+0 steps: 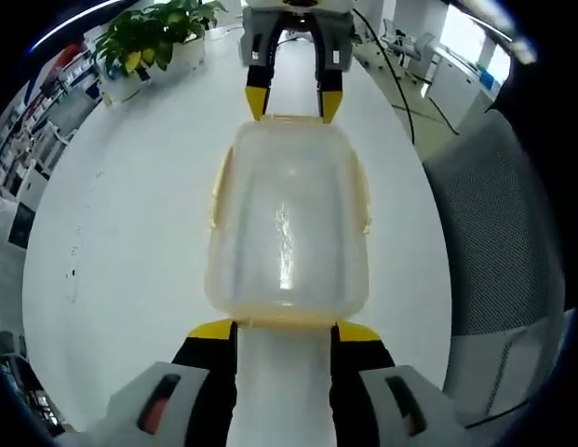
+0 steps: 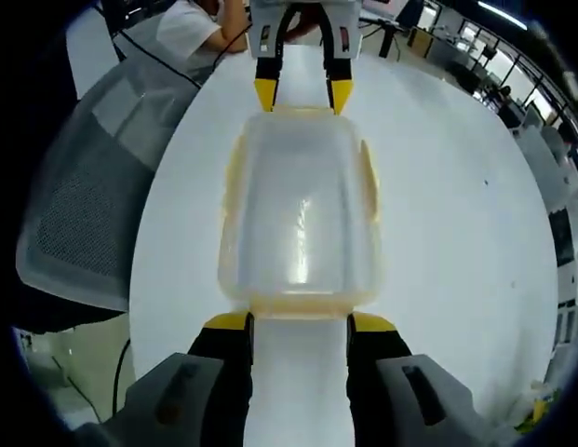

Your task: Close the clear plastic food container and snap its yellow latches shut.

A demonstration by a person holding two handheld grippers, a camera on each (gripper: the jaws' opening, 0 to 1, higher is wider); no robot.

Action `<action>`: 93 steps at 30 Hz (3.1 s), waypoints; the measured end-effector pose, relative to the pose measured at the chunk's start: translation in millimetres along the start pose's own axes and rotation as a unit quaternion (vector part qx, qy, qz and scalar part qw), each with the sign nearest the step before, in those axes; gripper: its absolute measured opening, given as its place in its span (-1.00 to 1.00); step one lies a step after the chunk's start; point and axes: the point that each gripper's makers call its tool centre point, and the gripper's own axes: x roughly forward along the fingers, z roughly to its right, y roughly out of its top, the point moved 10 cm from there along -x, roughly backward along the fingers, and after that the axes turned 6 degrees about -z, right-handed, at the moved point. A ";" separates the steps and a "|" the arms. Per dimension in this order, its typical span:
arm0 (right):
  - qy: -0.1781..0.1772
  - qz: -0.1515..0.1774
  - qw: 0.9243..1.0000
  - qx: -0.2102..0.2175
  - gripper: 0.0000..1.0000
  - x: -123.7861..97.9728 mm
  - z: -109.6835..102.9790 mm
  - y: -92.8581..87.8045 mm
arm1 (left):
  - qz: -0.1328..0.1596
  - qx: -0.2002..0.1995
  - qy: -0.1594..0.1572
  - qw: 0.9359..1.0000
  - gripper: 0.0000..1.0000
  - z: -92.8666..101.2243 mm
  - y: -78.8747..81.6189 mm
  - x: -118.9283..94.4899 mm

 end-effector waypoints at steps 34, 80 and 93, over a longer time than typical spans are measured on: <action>0.024 0.114 0.967 0.228 -0.20 -16.2 -8.8 -30.0 | 0.081 -0.162 -0.009 0.983 -0.35 6.4 -26.4 -11.7; 0.053 0.204 0.871 0.443 -0.46 3.5 -26.4 -24.2 | 0.181 -0.511 -0.035 0.839 -0.60 15.1 -28.8 0.5; 0.059 0.198 0.876 0.436 -0.48 3.8 -24.2 -21.6 | 0.205 -0.534 -0.039 0.819 -0.66 21.2 -30.1 4.6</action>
